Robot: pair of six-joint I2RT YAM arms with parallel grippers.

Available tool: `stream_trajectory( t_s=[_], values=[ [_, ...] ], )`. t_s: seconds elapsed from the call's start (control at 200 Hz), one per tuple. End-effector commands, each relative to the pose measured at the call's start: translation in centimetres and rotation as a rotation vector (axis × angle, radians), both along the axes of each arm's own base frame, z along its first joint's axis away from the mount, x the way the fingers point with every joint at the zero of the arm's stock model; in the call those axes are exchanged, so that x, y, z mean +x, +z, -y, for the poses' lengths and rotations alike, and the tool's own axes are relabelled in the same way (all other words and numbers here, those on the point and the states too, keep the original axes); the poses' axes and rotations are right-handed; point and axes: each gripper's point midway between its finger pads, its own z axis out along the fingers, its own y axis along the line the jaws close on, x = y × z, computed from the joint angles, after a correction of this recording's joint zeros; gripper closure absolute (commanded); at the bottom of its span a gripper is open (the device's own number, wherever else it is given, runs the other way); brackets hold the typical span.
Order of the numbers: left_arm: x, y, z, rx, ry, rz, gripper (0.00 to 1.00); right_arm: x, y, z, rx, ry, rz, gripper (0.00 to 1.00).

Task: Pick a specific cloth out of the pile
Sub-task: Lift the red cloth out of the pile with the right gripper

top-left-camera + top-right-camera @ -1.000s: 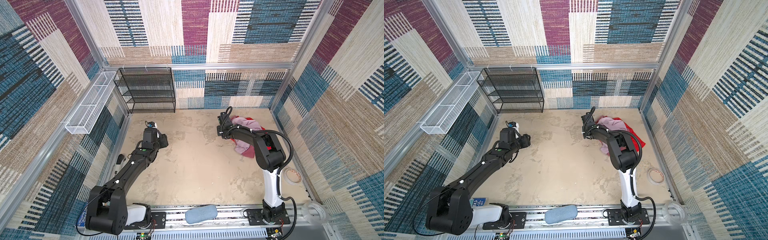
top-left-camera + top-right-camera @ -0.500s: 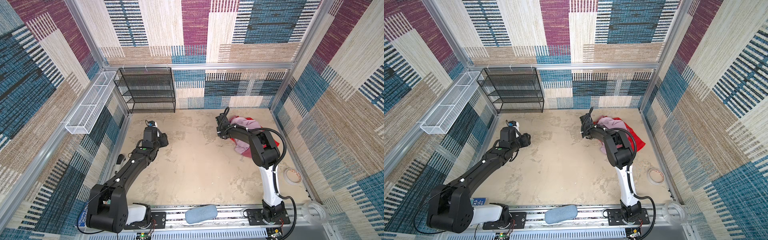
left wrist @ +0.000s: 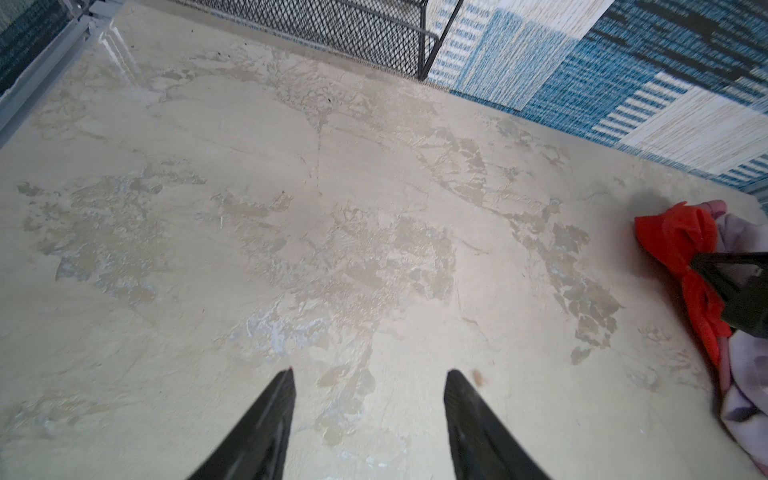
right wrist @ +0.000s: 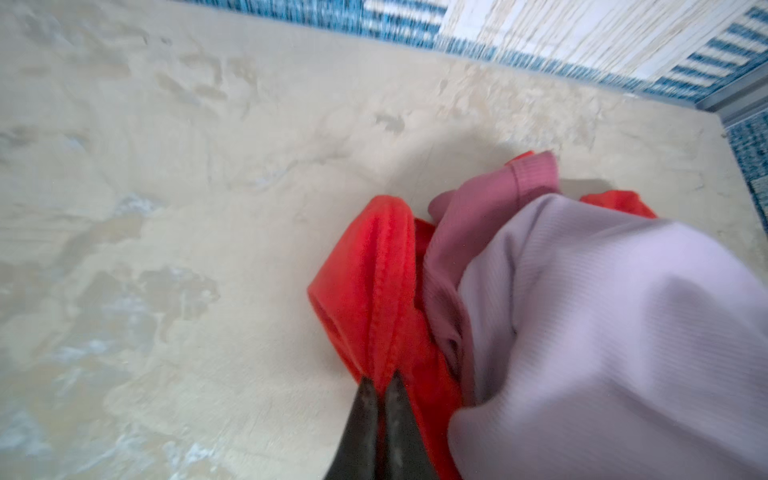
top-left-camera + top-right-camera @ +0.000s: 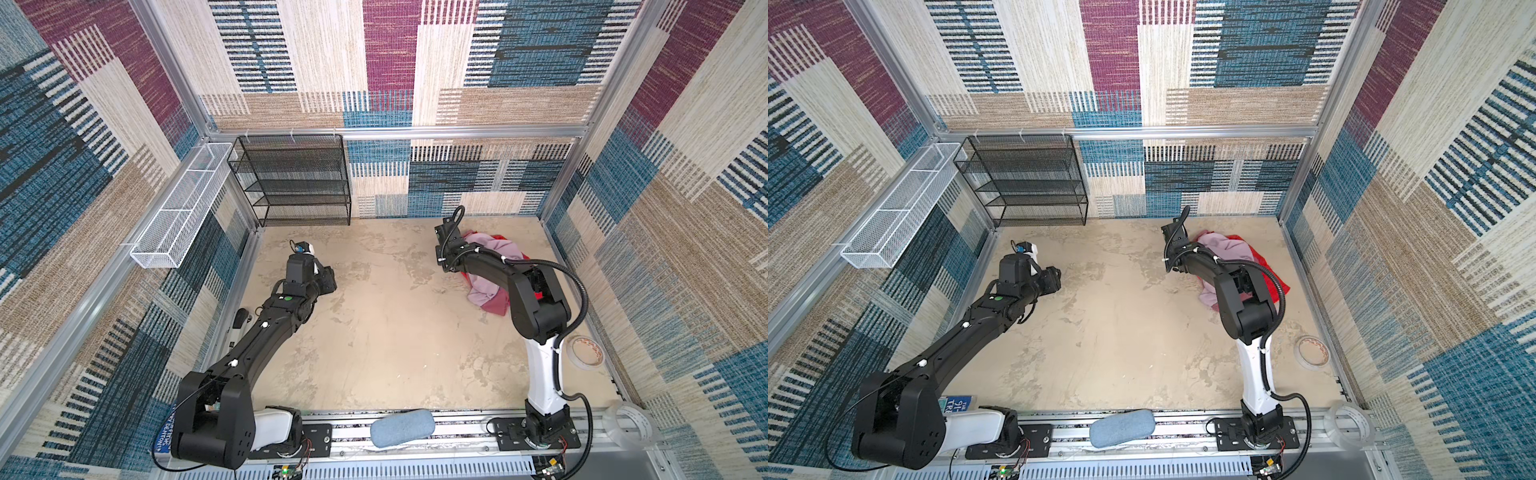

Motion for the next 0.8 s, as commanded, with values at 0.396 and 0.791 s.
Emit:
stream_trajectory(
  t_s=[0.396, 0.791],
  values=[
    [1.4, 1.1, 1.1, -0.058, -0.024, 0.012, 0.4, -0.6, 12.4, 1.8, 0.23, 0.024, 0.236, 1.0],
    [1.5, 2.5, 1.4, -0.085, -0.03, 0.035, 0.4, -2.1, 19.4, 4.7, 0.299, 0.02, 0.37, 1.0]
  ],
)
